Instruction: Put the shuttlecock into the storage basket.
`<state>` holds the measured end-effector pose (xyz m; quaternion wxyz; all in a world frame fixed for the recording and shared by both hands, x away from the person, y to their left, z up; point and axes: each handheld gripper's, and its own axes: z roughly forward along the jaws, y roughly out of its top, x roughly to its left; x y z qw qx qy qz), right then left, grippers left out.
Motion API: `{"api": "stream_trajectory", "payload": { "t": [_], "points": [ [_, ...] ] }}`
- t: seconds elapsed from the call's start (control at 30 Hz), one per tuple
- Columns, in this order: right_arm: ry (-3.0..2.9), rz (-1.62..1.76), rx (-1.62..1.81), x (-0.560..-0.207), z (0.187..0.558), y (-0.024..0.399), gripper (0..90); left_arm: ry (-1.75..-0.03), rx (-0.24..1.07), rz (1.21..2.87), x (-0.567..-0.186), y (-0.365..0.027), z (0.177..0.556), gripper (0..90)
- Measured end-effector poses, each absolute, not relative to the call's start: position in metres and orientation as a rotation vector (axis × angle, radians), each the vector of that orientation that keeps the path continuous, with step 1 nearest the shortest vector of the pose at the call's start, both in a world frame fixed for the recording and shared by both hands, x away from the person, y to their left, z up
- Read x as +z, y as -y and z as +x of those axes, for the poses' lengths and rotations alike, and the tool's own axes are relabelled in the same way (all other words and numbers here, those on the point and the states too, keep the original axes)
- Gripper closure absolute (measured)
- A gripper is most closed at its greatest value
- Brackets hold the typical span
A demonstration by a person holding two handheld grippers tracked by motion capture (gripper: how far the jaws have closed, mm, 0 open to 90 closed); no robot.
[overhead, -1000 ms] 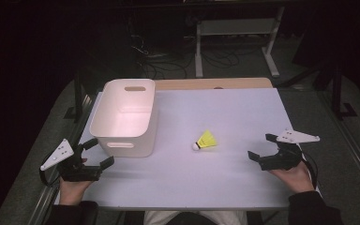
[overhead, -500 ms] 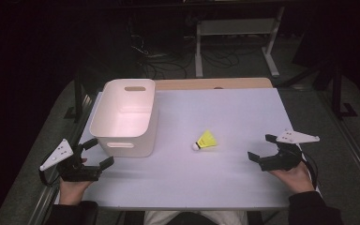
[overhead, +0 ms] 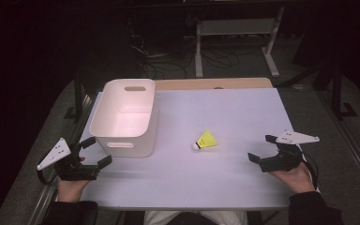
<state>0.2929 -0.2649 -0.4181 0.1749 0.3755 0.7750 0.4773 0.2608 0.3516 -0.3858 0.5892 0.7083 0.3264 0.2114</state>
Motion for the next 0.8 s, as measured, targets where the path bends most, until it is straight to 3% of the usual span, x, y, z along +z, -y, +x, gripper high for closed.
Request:
{"api": "stream_trajectory", "payload": {
  "t": [0.8],
  "points": [
    [-2.218, 1.064, 1.345, -0.419, 0.293, 0.263, 0.0, -0.701, 0.542, 1.727, -0.338, -0.348, 0.258, 0.0]
  ]
}}
